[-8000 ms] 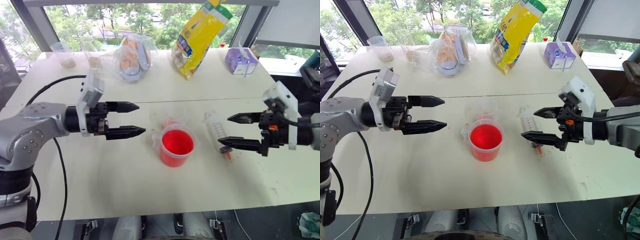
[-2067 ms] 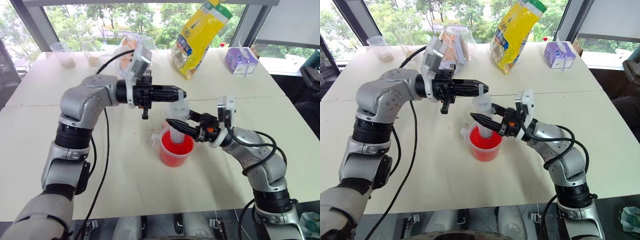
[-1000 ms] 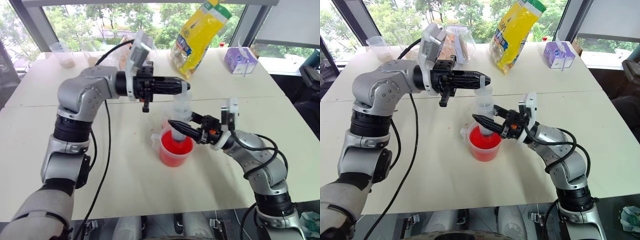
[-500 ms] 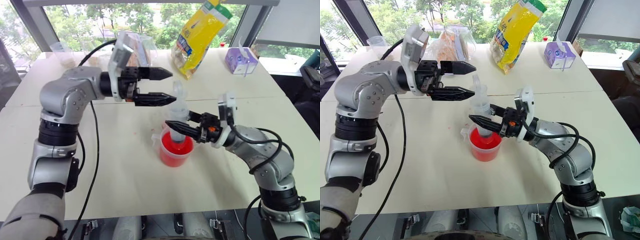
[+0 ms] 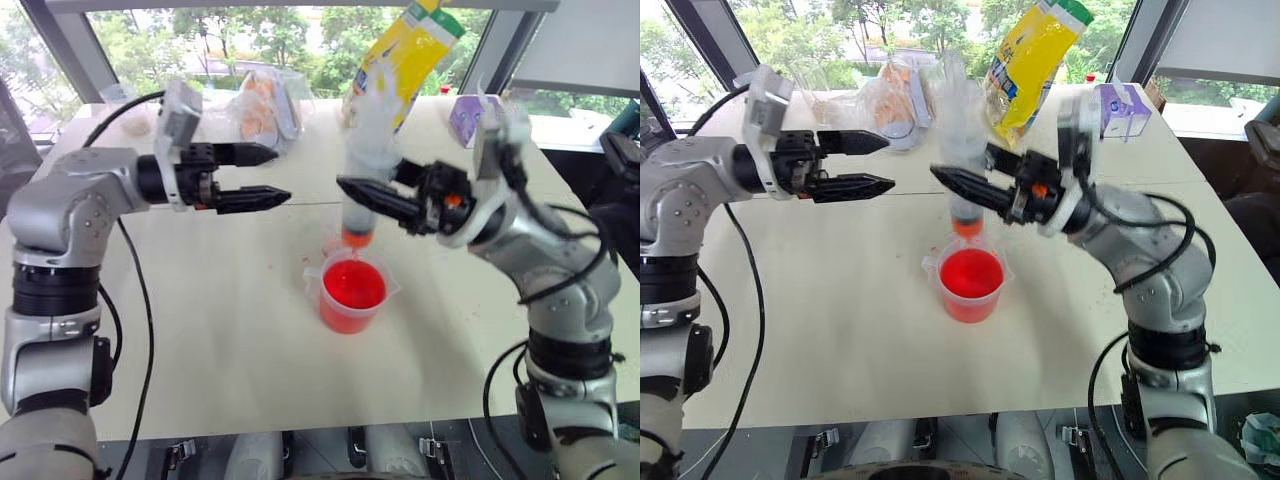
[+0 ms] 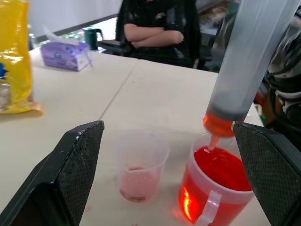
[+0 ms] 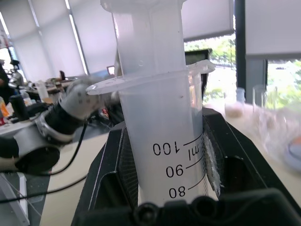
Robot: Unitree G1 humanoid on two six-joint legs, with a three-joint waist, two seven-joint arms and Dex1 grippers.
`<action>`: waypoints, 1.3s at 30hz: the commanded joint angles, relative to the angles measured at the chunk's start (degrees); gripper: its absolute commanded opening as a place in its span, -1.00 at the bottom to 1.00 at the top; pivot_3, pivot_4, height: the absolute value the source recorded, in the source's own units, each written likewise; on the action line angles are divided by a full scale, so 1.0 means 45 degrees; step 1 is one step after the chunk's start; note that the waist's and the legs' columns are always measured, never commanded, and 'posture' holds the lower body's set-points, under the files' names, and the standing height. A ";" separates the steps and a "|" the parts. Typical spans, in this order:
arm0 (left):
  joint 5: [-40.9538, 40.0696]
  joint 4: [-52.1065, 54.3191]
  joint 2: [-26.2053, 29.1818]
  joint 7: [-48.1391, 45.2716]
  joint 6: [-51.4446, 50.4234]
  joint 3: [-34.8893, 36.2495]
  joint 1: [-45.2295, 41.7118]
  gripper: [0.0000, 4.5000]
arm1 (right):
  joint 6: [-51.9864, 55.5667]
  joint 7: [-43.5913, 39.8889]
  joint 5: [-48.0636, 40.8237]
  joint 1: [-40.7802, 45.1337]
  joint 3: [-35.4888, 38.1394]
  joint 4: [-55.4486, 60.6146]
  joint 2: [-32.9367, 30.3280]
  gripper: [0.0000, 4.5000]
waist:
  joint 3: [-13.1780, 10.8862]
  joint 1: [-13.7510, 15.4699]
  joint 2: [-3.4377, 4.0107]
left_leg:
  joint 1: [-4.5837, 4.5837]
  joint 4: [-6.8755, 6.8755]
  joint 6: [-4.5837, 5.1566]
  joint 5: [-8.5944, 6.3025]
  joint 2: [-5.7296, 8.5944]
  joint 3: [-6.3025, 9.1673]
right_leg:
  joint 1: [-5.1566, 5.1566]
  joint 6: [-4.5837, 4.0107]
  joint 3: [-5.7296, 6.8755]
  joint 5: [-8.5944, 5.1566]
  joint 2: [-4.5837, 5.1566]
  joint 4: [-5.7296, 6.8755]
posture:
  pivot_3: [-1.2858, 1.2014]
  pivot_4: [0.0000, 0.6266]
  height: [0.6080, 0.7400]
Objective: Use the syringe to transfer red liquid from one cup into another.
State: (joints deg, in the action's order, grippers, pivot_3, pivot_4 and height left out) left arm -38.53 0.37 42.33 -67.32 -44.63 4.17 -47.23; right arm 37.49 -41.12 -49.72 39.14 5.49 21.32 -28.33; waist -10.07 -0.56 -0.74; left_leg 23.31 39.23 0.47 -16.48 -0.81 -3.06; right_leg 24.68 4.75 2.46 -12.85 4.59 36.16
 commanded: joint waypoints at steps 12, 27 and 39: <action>-0.1022 0.1526 -0.0353 0.1180 -0.0111 0.0734 0.0091 0.99 | -0.4646 -0.2657 0.3789 0.1603 -0.0717 -0.6827 0.1149 -0.35 | -0.0002 -0.0026 0.0003 | 0.0010 -0.0003 -0.0001 0.0000 0.0001 -0.0011 | 0.0011 0.0002 -0.0004 0.0001 0.0003 0.0000 | 0.03 -0.52 1.00; -0.0350 -0.0674 -0.3262 0.1121 0.1086 -0.0559 -0.2522 0.99 | -0.4688 -0.2636 0.4290 0.0782 -0.0883 -0.6487 0.1810 -0.35 | -0.0003 -0.0077 0.0005 | 0.0006 -0.0002 -0.0003 0.0002 0.0005 -0.0017 | 0.0010 0.0008 -0.0004 0.0005 0.0002 0.0006 | 0.03 -0.52 1.00; 0.0649 -0.1850 -0.4385 0.1375 0.1882 -0.1062 -0.3003 0.99 | -0.4559 -0.2677 0.4322 0.0789 -0.0986 -0.6227 0.1864 -0.35 | -0.0003 -0.0014 0.0005 | 0.0008 -0.0003 -0.0003 0.0002 0.0006 -0.0014 | 0.0010 0.0009 -0.0003 0.0006 0.0004 0.0004 | 0.03 -0.52 1.00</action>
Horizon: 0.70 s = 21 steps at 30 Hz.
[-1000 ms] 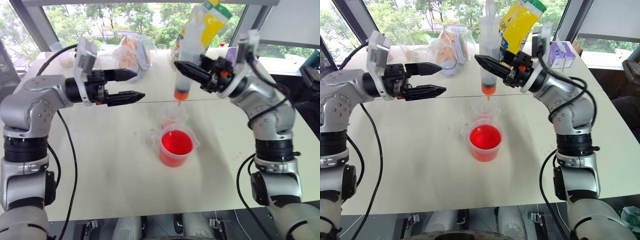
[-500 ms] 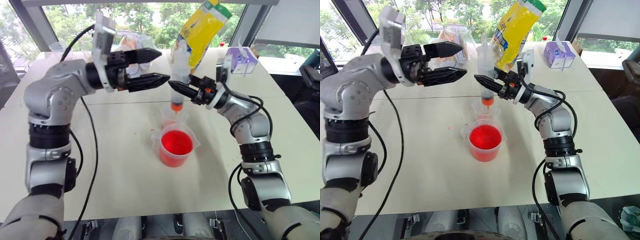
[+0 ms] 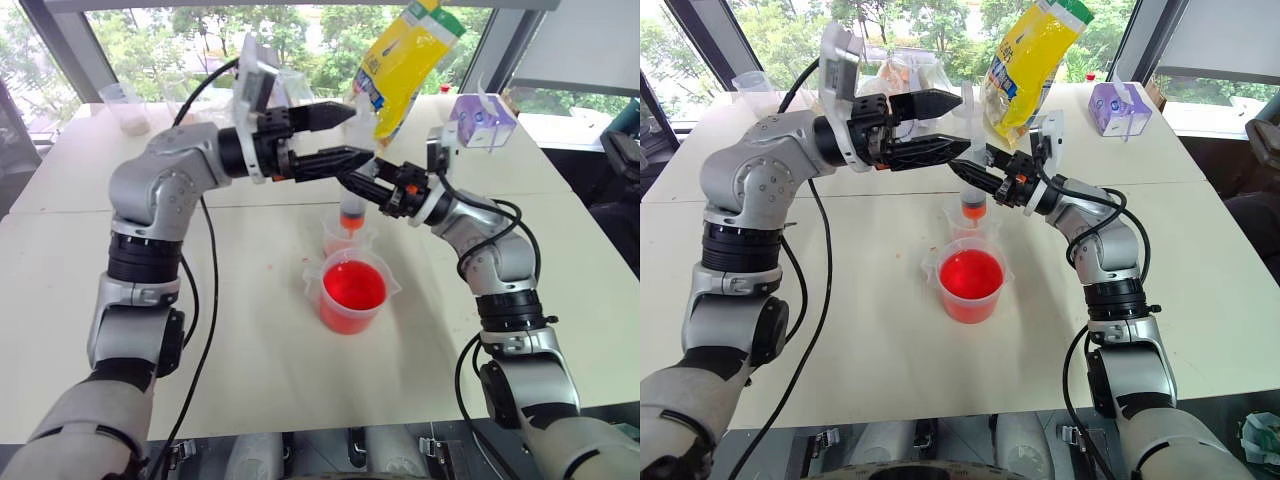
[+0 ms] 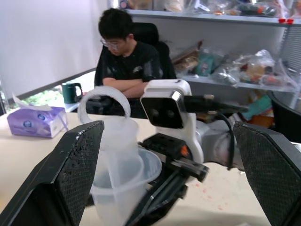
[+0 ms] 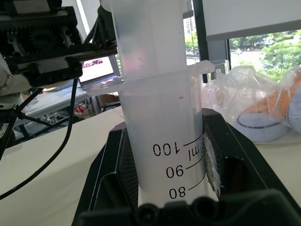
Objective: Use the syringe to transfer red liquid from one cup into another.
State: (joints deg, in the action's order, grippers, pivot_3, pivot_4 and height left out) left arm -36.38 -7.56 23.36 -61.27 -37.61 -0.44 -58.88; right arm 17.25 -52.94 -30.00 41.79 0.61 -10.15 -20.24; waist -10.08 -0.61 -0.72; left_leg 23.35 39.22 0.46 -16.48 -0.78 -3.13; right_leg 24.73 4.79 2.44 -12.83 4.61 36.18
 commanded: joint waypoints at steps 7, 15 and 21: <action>0.0597 -0.0643 -0.0715 -0.0021 0.0642 -0.0301 -0.0727 0.75 | -0.0075 -0.0090 -0.0017 0.0197 0.0033 0.0753 0.0075 -0.35 | 0.0000 -0.0032 0.0000 | -0.0002 0.0000 0.0000 0.0000 0.0000 0.0000 | 0.0000 0.0001 0.0000 0.0001 -0.0002 0.0000 | 0.03 -0.52 1.00; 0.0878 -0.0617 -0.0846 -0.0169 0.0664 -0.0463 -0.0585 -0.87 | -0.0046 -0.0187 0.0030 0.0236 0.0055 0.0783 0.0078 -0.35 | 0.0000 -0.0028 0.0000 | -0.0001 0.0000 0.0000 0.0000 0.0000 0.0001 | 0.0001 0.0001 0.0000 0.0001 -0.0002 0.0000 | 0.03 -0.52 1.00; 0.1075 -0.0395 -0.0650 -0.0436 0.0628 -0.0622 -0.0344 -0.98 | 0.0046 -0.0196 0.0013 0.0374 0.0140 0.0891 0.0092 -0.35 | 0.0000 -0.0022 0.0000 | 0.0000 0.0000 0.0000 0.0000 0.0000 0.0002 | 0.0000 0.0002 0.0000 0.0001 -0.0001 0.0000 | 0.03 -0.52 1.00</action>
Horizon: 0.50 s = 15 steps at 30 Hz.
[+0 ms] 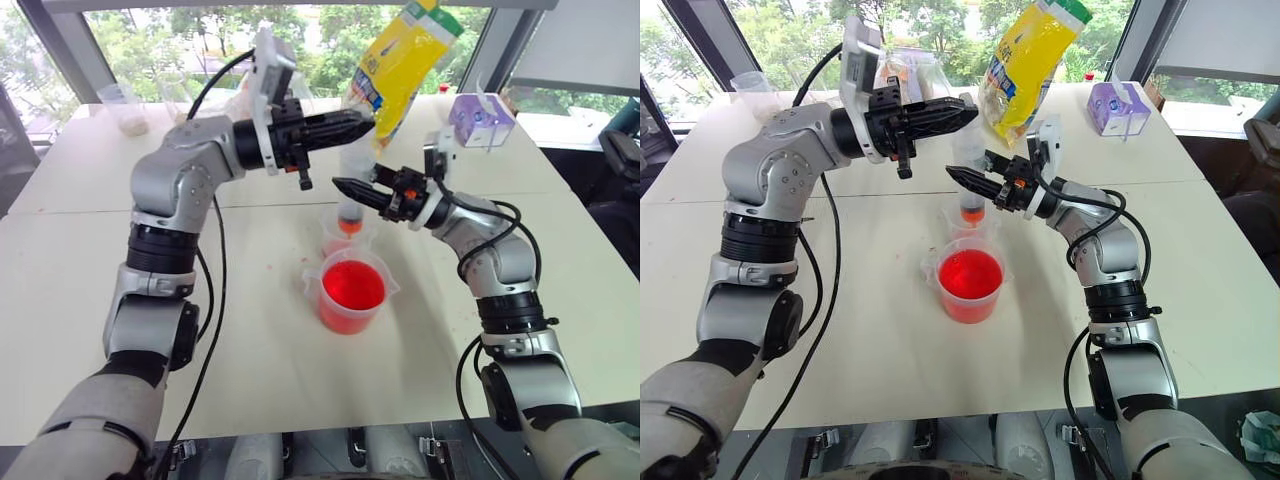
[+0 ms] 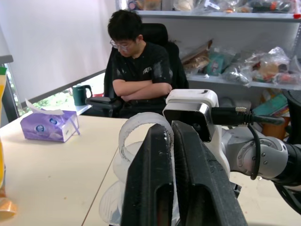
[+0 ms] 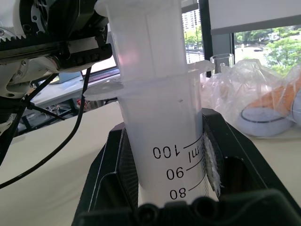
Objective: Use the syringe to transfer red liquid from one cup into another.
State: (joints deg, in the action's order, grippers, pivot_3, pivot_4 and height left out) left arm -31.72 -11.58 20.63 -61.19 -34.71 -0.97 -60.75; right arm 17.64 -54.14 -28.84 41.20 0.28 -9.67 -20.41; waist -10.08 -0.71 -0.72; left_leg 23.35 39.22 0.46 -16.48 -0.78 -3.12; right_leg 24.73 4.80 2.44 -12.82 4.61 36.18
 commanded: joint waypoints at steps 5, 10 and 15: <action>0.0252 0.0473 0.0156 -0.0609 0.0129 -0.0624 0.0347 -0.98 | 0.0064 0.0086 -0.0292 0.0689 0.0355 0.0865 0.0077 -0.35 | 0.0000 -0.0003 0.0000 | 0.0000 0.0000 0.0000 0.0000 -0.0001 0.0000 | 0.0000 0.0000 0.0000 0.0000 0.0000 0.0000 | 0.03 -0.52 1.00; 0.0509 0.0280 0.0128 -0.0595 0.0308 -0.0704 0.0530 -0.98 | 0.0220 0.0166 -0.0404 0.0812 0.0505 0.1039 0.0024 -0.35 | 0.0000 -0.0002 0.0000 | 0.0000 0.0000 0.0000 0.0000 -0.0001 0.0000 | 0.0000 0.0000 0.0000 0.0000 0.0000 0.0001 | 0.03 -0.52 1.00; 0.0765 0.0273 0.0120 -0.0564 0.0481 -0.0869 0.0864 -0.98 | 0.0393 0.0323 -0.0523 0.0997 0.0690 0.1176 0.0041 -0.35 | 0.0000 -0.0001 0.0000 | 0.0000 0.0000 0.0000 0.0000 -0.0001 0.0000 | 0.0000 0.0000 0.0000 0.0000 0.0000 0.0000 | 0.03 -0.52 1.00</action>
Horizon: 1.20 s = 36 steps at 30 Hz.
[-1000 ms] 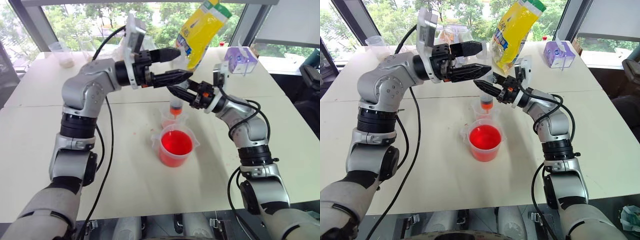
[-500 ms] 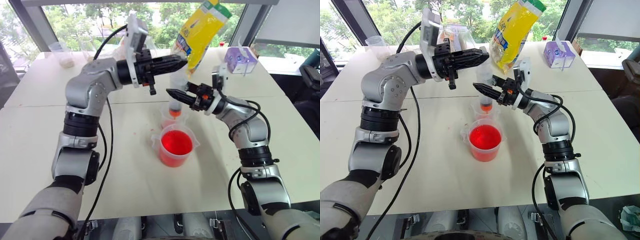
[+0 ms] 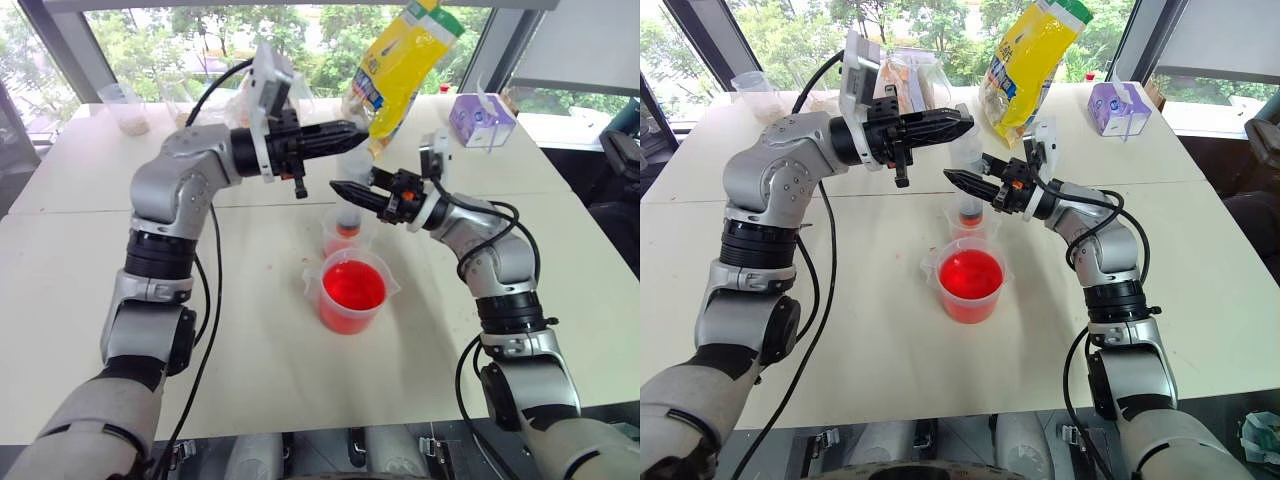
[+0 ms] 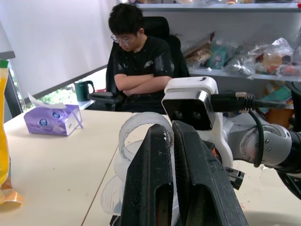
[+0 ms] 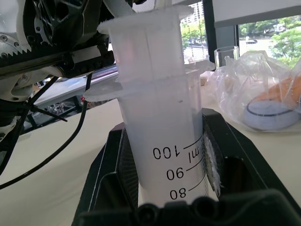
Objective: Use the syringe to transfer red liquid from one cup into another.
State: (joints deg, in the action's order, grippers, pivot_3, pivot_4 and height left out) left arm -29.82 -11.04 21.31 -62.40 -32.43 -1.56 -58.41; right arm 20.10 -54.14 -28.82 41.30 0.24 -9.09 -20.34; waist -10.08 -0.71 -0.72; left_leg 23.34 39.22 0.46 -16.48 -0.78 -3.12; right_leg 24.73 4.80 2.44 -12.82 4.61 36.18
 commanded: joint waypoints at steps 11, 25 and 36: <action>0.0602 0.0407 -0.0135 -0.0323 0.0024 -0.0894 0.0869 -0.98 | -0.0067 0.0559 -0.0638 0.1444 0.0952 0.0974 0.0050 -0.35 | 0.0000 0.0000 0.0000 | 0.0000 0.0000 0.0000 0.0000 -0.0001 0.0001 | 0.0000 0.0000 0.0000 0.0000 0.0000 0.0000 | 0.03 -0.52 1.00; 0.0399 0.0193 0.0025 -0.0188 -0.0234 -0.0483 0.0417 -0.98 | 0.0015 0.0519 -0.0587 0.1331 0.0731 0.0827 0.0307 -0.35 | 0.0000 0.0000 0.0000 | 0.0000 0.0000 0.0000 0.0000 -0.0001 0.0000 | 0.0000 0.0000 0.0000 0.0000 0.0000 0.0000 | 0.03 -0.52 1.00; 0.0273 0.0176 0.0315 0.0263 -0.0259 0.0197 -0.0003 0.53 | 0.0321 0.0420 -0.0550 0.0663 0.0375 0.1156 0.0476 -0.35 | 0.0000 -0.0003 0.0000 | 0.0000 0.0000 0.0000 0.0000 -0.0001 0.0001 | 0.0000 0.0000 0.0000 0.0000 0.0000 0.0000 | 0.03 -0.52 1.00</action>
State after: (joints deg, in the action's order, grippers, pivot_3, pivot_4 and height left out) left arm -29.31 -10.29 22.01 -61.87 -34.30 -0.96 -57.85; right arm 22.31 -51.32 -28.99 42.96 0.97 -8.95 -18.97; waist -10.08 -0.73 -0.72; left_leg 23.35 39.22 0.46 -16.48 -0.79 -3.11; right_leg 24.73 4.80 2.45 -12.82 4.61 36.19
